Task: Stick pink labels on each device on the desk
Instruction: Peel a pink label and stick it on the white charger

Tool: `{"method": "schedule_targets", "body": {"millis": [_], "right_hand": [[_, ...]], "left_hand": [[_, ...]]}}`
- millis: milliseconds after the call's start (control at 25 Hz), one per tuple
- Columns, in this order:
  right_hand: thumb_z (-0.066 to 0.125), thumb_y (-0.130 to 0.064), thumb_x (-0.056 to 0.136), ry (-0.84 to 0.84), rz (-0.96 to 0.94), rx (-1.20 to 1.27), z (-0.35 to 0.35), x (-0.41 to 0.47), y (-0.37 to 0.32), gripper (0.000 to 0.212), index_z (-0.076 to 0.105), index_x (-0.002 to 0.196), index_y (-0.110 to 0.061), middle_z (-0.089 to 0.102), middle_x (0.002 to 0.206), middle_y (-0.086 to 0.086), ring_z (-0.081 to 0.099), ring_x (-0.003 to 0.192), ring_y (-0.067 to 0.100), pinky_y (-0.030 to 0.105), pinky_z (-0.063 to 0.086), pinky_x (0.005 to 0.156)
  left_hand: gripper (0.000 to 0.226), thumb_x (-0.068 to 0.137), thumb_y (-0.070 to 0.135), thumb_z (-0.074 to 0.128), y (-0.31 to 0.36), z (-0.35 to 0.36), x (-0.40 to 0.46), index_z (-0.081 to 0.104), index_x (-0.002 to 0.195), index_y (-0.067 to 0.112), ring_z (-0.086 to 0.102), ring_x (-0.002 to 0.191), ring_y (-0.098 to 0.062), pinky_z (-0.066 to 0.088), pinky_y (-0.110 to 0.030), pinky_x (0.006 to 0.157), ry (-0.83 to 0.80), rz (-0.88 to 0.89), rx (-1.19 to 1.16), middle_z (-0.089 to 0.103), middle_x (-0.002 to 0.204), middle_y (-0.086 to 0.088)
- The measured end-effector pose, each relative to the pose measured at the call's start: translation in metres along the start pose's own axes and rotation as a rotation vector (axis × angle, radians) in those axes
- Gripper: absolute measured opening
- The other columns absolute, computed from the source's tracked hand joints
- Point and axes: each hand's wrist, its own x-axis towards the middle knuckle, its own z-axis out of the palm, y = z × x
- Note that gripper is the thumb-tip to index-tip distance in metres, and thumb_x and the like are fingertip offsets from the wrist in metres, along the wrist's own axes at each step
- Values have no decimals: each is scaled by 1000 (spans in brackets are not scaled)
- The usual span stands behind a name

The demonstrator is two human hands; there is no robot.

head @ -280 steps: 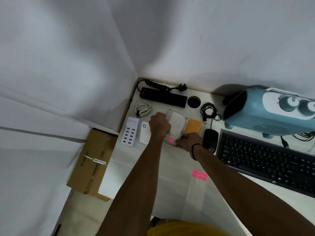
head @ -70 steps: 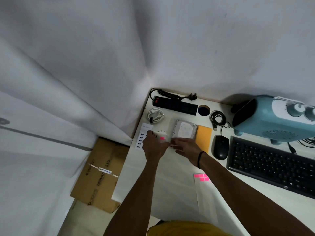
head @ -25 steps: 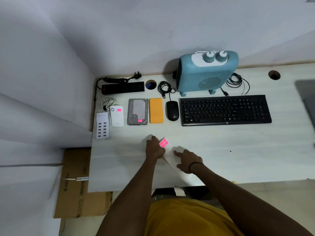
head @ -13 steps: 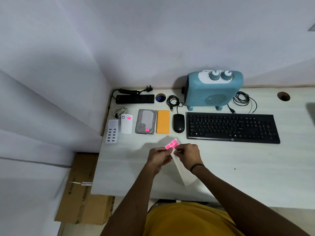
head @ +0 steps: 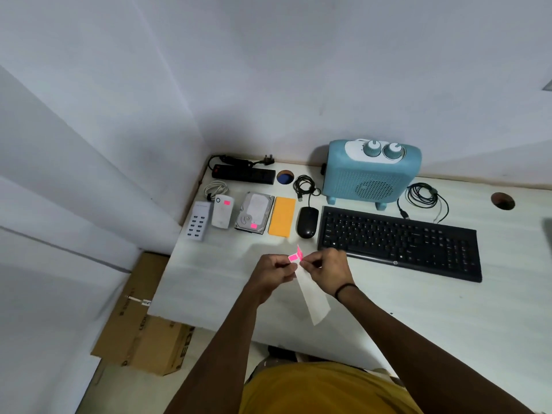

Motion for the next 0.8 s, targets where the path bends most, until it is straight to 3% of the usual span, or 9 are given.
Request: {"method": "schedule_targets", "body": {"millis": [160,360,440,520,640,800], "right_hand": [[77,-22,83,-88,-5,13,3,-5,3,6,81,81,-18,77,77,-7,69,70,6,27,60,75],[74,-22,86,-135,-23,-12,8,-1,4,10,81,80,-17,75,71,-6,66,65,5,23,57,70],[75,-19,85,-130,39,45,8,6,6,8,81,81,-17,73,68,-8,66,61,1,14,53,65],[76,-18,84,-88,145,166,10,13,5,7,81,80,-15,74,66,-4,68,59,3,15,56,66],[79,-17,80,56,368,359,20,18,2,8,80,72,-14,75,65,2,72,61,11,28,62,73],[83,-18,75,113,565,449,39,21,-6,6,80,78,-13,76,70,3,73,61,11,16,59,61]], "left_hand": [[16,95,13,70,-12,4,-11,77,99,0,73,87,-31,62,-40,85,57,69,85,74,94,-23],[16,94,12,69,-18,-1,-8,76,103,0,72,95,-38,61,-46,88,78,62,88,75,99,-21],[17,95,11,67,-18,-6,3,74,105,-1,72,93,-36,61,-46,89,36,52,103,73,100,-23],[13,97,10,63,-17,-10,12,73,99,2,71,88,-30,60,-43,88,25,11,74,72,96,-22],[14,95,9,63,-18,-20,21,68,83,11,74,78,-24,59,-35,72,135,-99,53,73,90,-13],[9,89,7,68,-35,-45,34,70,80,8,77,70,-27,54,-28,58,192,-232,86,75,85,-16]]}}
